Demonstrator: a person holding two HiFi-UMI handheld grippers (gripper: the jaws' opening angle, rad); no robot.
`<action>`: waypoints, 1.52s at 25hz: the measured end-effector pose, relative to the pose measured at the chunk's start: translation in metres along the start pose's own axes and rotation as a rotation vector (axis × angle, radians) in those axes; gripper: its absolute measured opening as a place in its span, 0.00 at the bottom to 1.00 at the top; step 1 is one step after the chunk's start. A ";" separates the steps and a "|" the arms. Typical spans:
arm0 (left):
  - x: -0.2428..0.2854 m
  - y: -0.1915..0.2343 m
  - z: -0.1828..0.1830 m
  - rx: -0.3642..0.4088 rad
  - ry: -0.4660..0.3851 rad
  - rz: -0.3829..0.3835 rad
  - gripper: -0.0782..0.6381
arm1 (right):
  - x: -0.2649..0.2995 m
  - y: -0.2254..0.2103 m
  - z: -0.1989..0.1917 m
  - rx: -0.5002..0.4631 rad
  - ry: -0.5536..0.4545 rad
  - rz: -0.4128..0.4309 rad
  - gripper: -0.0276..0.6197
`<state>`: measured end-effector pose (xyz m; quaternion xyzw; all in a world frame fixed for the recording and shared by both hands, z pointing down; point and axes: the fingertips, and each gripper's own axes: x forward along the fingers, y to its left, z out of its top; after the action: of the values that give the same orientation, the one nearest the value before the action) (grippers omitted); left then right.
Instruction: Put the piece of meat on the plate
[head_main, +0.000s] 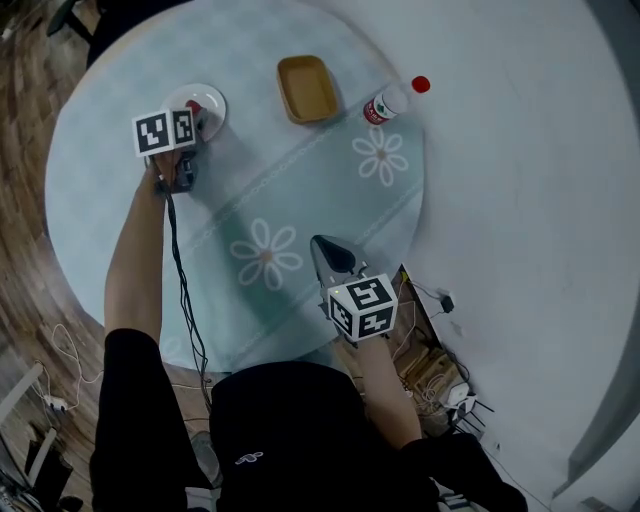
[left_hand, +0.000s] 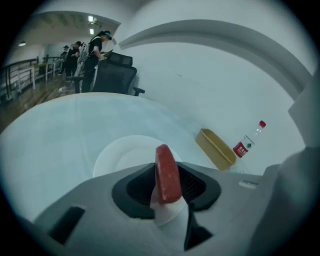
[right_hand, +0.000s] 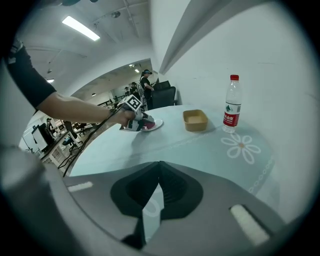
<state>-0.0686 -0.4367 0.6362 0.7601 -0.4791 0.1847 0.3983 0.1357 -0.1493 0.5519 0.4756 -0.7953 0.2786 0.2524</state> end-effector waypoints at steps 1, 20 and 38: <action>0.000 -0.003 -0.001 0.037 0.008 0.001 0.29 | 0.000 0.003 0.001 -0.005 0.000 0.004 0.06; -0.139 -0.024 -0.028 0.171 -0.212 -0.115 0.46 | 0.007 0.094 0.028 -0.170 -0.022 0.170 0.05; -0.308 -0.116 -0.137 0.099 -0.452 0.079 0.10 | 0.006 0.154 0.083 -0.197 -0.250 0.220 0.05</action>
<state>-0.0986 -0.1242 0.4665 0.7814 -0.5758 0.0487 0.2356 -0.0169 -0.1495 0.4651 0.3895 -0.8911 0.1643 0.1650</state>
